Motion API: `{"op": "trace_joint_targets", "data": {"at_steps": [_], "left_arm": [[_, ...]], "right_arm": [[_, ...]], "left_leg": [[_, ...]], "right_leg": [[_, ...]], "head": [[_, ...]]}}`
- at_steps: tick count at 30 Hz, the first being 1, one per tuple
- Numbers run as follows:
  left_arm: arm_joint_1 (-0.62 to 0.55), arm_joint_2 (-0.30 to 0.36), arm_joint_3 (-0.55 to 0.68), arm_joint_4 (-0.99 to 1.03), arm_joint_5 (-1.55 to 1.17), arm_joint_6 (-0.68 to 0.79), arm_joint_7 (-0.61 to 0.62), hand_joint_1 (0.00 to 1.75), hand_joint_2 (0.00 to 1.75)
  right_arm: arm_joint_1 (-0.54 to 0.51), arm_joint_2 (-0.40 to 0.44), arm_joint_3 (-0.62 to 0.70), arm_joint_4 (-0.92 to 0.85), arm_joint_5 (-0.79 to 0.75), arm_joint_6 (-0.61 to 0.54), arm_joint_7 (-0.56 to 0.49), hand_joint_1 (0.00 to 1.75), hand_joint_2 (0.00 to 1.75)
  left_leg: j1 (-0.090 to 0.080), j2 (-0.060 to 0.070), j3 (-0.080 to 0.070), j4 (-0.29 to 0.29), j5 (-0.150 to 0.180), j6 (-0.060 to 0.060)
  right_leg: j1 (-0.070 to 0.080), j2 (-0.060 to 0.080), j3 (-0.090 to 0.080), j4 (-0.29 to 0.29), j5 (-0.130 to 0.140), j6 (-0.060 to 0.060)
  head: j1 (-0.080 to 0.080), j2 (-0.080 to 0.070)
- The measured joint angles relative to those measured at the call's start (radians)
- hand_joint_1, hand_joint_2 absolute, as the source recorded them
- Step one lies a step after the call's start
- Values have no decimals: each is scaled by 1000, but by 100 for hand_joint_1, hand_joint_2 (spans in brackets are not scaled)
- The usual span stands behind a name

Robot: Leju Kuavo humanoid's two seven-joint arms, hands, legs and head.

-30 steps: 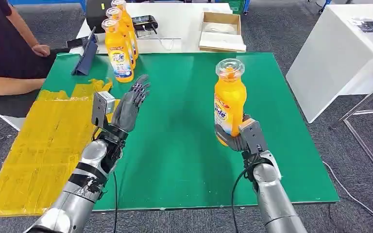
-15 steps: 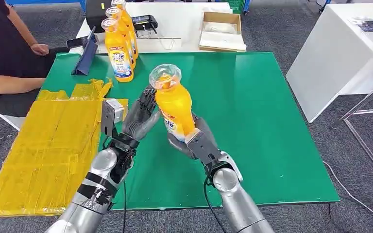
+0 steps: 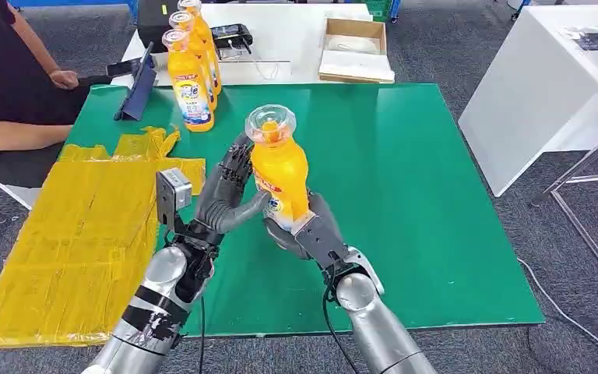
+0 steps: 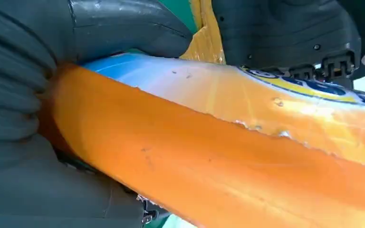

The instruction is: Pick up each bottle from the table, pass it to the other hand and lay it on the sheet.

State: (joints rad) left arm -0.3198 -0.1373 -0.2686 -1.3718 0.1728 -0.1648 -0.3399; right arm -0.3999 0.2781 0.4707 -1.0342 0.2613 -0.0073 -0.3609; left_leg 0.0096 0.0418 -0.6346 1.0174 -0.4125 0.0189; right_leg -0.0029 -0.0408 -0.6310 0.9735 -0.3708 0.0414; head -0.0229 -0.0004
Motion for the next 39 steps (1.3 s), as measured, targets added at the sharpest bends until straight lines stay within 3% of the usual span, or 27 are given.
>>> {"op": "trace_joint_targets", "data": {"at_steps": [39], "left_arm": [[20,3,-17,-11,-26,-17,-9,0,175]], "right_arm": [[-2,-45,-44,0,31,-27,15,175,175]], "left_leg": [[0,0,0,0,0,0]], "right_leg": [[0,0,0,0,0,0]], "head": [[0,0]]}}
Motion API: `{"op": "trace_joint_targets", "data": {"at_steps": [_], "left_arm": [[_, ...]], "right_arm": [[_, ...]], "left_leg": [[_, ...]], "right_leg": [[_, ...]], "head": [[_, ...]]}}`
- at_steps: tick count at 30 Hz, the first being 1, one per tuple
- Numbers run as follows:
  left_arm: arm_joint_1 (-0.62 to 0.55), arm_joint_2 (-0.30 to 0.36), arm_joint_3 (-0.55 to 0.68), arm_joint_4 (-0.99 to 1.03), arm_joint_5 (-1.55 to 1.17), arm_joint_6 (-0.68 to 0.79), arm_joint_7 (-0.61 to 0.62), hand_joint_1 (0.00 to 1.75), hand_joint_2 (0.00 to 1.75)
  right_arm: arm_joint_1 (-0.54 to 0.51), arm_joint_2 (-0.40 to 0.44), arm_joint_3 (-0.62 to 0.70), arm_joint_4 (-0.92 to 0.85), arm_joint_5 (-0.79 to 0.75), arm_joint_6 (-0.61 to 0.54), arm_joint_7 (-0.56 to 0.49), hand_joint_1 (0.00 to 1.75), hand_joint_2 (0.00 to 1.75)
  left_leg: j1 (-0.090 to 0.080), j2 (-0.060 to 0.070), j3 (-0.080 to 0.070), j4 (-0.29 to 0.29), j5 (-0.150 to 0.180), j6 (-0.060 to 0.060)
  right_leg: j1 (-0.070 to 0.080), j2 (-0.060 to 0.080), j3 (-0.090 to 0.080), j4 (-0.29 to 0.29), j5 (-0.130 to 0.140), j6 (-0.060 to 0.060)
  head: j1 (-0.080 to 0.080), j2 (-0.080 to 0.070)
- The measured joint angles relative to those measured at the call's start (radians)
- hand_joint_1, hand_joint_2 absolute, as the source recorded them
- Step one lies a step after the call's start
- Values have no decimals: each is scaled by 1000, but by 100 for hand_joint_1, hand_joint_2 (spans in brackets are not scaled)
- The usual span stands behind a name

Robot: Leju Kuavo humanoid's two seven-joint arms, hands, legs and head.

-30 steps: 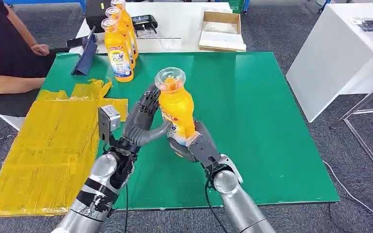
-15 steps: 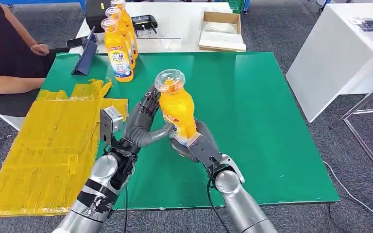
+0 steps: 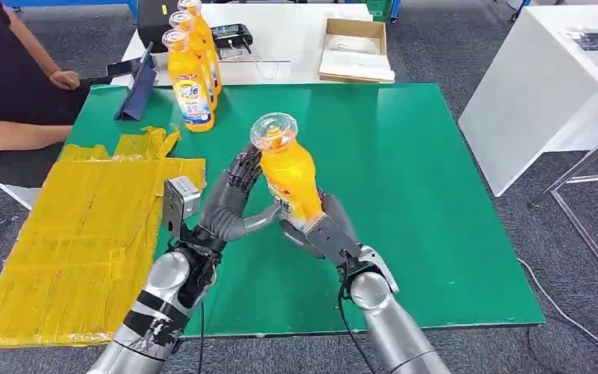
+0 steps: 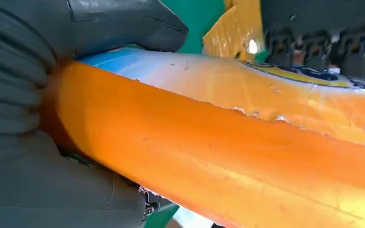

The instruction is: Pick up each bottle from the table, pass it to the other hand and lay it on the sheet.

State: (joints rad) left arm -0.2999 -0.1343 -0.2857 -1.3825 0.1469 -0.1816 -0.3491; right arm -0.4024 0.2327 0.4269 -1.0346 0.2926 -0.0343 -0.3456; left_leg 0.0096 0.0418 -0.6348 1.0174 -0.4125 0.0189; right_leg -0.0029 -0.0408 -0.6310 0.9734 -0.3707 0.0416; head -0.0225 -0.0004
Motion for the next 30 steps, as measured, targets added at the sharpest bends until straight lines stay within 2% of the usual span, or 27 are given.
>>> {"op": "trace_joint_targets", "data": {"at_steps": [19,24,30], "left_arm": [[0,-1,-43,-8,23,-36,15,0,175],[3,0,-48,-8,32,-32,17,0,175],[22,16,-28,-16,32,-16,18,0,175]], "right_arm": [[-43,0,-43,40,62,-7,19,175,175],[-75,25,3,120,121,51,44,175,175],[-76,74,95,183,156,60,53,175,175]], "left_leg": [[0,0,0,0,0,0],[0,0,0,0,0,0],[1,0,-1,0,0,0]], "right_leg": [[0,0,0,0,0,0],[0,0,0,0,0,0],[1,0,-1,0,-2,-2]], "head": [[0,0],[0,0],[0,0]]}}
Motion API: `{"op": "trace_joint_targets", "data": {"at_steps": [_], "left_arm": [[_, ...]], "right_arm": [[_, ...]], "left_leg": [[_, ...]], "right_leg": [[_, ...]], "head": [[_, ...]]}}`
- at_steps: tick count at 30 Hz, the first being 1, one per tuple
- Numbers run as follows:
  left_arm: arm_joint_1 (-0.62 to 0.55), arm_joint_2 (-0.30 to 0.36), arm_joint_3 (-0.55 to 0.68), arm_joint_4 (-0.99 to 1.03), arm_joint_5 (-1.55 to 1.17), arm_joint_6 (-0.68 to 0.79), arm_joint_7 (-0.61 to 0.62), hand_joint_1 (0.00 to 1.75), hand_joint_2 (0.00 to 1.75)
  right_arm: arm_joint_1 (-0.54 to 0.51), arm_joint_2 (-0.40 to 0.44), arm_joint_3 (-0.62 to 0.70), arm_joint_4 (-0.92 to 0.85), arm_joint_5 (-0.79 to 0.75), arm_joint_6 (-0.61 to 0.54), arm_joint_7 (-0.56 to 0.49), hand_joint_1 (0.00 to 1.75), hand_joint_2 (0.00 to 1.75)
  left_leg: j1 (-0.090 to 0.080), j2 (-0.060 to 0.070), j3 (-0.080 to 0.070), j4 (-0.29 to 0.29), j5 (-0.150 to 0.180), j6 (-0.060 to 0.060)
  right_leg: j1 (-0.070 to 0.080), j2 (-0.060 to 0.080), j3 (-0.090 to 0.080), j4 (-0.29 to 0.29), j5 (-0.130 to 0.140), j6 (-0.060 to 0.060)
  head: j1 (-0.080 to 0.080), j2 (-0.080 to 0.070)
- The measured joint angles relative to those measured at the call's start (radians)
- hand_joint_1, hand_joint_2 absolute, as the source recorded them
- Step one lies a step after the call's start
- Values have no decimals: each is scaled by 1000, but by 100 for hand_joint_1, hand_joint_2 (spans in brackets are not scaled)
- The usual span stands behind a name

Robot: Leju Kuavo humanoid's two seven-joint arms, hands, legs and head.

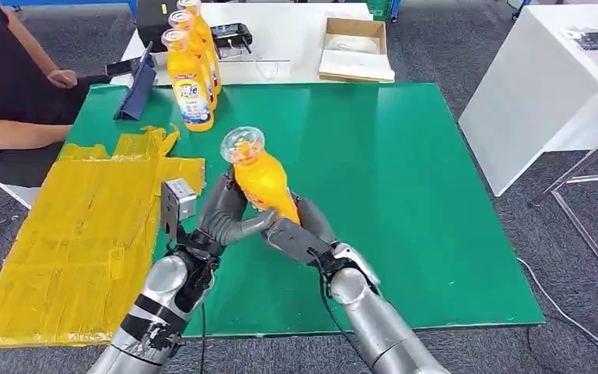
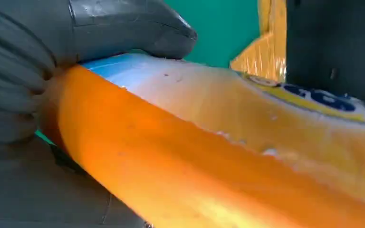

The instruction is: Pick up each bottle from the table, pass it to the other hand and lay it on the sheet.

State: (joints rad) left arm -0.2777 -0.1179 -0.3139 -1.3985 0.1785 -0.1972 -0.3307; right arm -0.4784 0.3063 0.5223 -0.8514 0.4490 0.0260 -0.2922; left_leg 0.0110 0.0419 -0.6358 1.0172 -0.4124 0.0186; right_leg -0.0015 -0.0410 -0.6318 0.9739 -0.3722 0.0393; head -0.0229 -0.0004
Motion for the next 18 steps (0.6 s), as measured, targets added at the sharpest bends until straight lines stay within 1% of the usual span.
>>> {"op": "trace_joint_targets", "data": {"at_steps": [4,12,13,18], "left_arm": [[11,11,23,0,-8,10,-2,0,175],[25,12,43,0,-69,46,-20,0,175],[25,12,44,0,-84,54,-20,175,175],[23,14,47,2,-129,68,-22,175,175]], "right_arm": [[0,10,77,13,2,9,7,175,175],[-21,12,164,36,-37,13,28,175,175],[-24,12,172,39,-44,12,31,175,175],[-39,9,205,56,-73,6,43,175,175]], "left_leg": [[0,0,0,0,0,0],[0,0,-1,0,0,0],[0,0,-1,0,0,0],[0,0,-1,0,0,0]], "right_leg": [[0,0,-1,0,0,0],[0,0,-1,0,0,0],[0,0,-1,0,0,0],[0,0,-1,0,0,0]], "head": [[0,0],[0,0],[0,0],[0,0]]}}
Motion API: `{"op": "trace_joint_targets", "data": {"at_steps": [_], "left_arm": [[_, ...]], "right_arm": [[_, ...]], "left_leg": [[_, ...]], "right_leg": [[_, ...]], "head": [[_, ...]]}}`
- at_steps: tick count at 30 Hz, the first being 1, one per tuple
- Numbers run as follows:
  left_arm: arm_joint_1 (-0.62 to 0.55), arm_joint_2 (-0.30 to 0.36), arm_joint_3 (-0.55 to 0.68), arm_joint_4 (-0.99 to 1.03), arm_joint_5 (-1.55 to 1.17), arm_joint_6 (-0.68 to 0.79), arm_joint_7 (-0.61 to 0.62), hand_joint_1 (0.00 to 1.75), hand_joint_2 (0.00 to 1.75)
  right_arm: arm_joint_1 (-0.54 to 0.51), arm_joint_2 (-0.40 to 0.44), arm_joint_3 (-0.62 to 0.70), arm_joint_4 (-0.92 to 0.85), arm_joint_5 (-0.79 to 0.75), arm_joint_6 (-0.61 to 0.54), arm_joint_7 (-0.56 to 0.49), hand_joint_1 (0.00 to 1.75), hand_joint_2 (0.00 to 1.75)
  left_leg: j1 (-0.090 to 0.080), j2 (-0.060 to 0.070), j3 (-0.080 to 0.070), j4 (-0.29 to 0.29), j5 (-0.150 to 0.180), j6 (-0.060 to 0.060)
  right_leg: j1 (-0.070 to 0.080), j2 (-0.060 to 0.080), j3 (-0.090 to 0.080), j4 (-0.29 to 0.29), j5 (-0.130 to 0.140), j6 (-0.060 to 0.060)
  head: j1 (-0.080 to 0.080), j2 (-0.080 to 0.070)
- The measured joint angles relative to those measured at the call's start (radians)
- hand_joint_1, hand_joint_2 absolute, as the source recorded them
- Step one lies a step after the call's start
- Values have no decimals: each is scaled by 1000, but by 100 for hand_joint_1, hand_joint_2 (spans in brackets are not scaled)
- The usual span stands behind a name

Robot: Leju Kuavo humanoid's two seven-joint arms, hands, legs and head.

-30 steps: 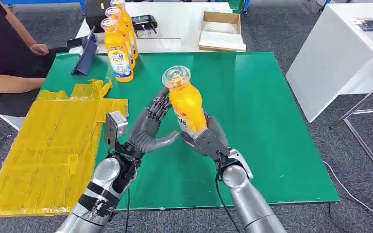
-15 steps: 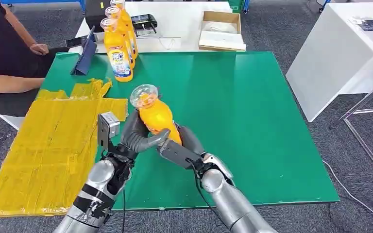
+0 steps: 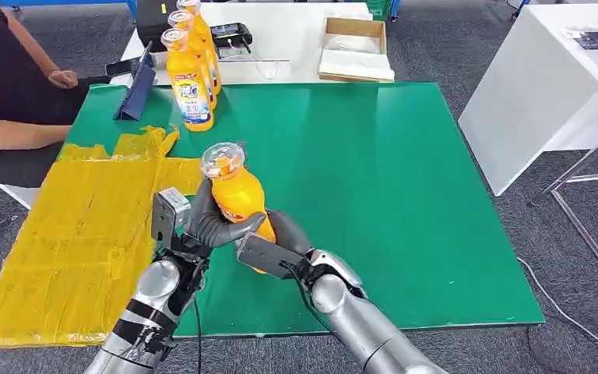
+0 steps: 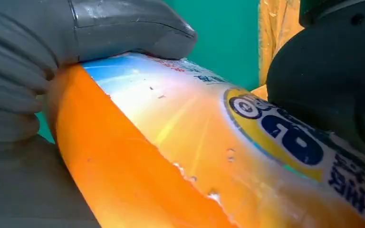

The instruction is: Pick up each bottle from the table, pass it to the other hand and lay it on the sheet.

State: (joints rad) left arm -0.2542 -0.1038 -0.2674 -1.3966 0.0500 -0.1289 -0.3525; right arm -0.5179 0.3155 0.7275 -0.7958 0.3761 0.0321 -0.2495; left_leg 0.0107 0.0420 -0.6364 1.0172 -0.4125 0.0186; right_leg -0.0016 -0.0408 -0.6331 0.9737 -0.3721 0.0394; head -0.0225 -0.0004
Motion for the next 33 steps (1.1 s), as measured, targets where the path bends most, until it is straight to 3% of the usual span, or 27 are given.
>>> {"op": "trace_joint_targets", "data": {"at_steps": [28,29,30,33], "left_arm": [[-2,0,6,-5,-48,5,-32,175,175],[-4,0,5,-12,-72,17,-37,175,175],[-8,0,5,-18,-91,27,-41,175,175],[-10,-4,-6,-45,-207,90,-61,175,175]], "right_arm": [[-11,-16,16,-1,10,-63,-8,175,175],[-8,-22,16,-15,17,-77,-8,115,175],[-3,-29,13,-35,22,-91,-8,2,175],[39,-59,-22,-134,43,-118,-7,0,175]], "left_leg": [[0,0,0,0,0,0],[0,0,0,0,0,0],[0,0,0,0,0,0],[0,0,0,0,0,0]], "right_leg": [[0,0,0,0,0,0],[0,0,0,0,0,0],[0,0,0,0,0,0],[0,0,0,0,0,0]], "head": [[0,0],[0,0],[0,0],[0,0]]}}
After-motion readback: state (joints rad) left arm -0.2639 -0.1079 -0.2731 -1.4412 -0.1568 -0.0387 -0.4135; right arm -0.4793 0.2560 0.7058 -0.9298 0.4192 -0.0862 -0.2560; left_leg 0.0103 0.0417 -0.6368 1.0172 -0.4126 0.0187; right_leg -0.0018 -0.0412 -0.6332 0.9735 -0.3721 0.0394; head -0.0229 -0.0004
